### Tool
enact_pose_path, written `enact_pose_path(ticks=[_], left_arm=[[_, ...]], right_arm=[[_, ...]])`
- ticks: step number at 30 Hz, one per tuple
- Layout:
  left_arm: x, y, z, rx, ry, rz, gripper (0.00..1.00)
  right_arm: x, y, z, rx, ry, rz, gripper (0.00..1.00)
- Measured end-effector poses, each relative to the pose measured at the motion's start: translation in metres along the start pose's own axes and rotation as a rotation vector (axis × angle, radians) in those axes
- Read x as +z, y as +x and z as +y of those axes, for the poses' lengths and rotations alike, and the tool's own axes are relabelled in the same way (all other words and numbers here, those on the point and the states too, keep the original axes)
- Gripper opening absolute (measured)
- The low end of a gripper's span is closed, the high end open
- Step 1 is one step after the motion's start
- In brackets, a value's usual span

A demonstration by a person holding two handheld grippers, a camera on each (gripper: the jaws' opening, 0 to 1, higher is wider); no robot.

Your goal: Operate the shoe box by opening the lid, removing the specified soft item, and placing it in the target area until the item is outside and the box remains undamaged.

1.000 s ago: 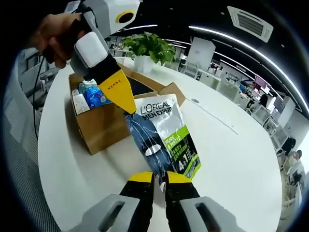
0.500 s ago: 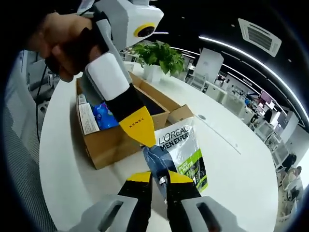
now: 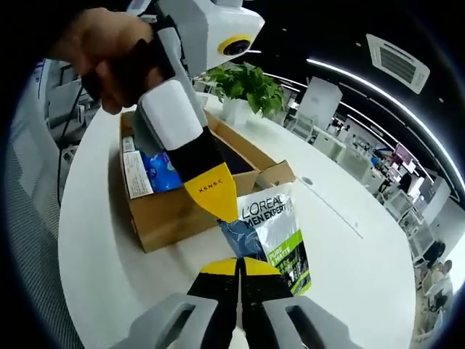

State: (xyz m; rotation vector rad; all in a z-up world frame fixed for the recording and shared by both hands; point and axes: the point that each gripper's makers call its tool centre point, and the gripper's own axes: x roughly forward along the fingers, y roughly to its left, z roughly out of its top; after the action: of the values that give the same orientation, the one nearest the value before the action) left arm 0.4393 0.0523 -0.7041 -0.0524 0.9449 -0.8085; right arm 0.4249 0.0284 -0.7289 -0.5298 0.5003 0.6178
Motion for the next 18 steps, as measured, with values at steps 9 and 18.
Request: enact_pose_path(ticks=[9,18], left_arm=[[-0.003,-0.009,-0.001,-0.036,0.102,-0.004,0.15],[0.001,-0.026,-0.001,-0.071,0.145,-0.039,0.21]], right_arm=[[0.004,0.002,-0.004,-0.008,-0.018,-0.019,0.00],[0.003,0.005,-0.002,0.008,-0.062,-0.016,0.00]])
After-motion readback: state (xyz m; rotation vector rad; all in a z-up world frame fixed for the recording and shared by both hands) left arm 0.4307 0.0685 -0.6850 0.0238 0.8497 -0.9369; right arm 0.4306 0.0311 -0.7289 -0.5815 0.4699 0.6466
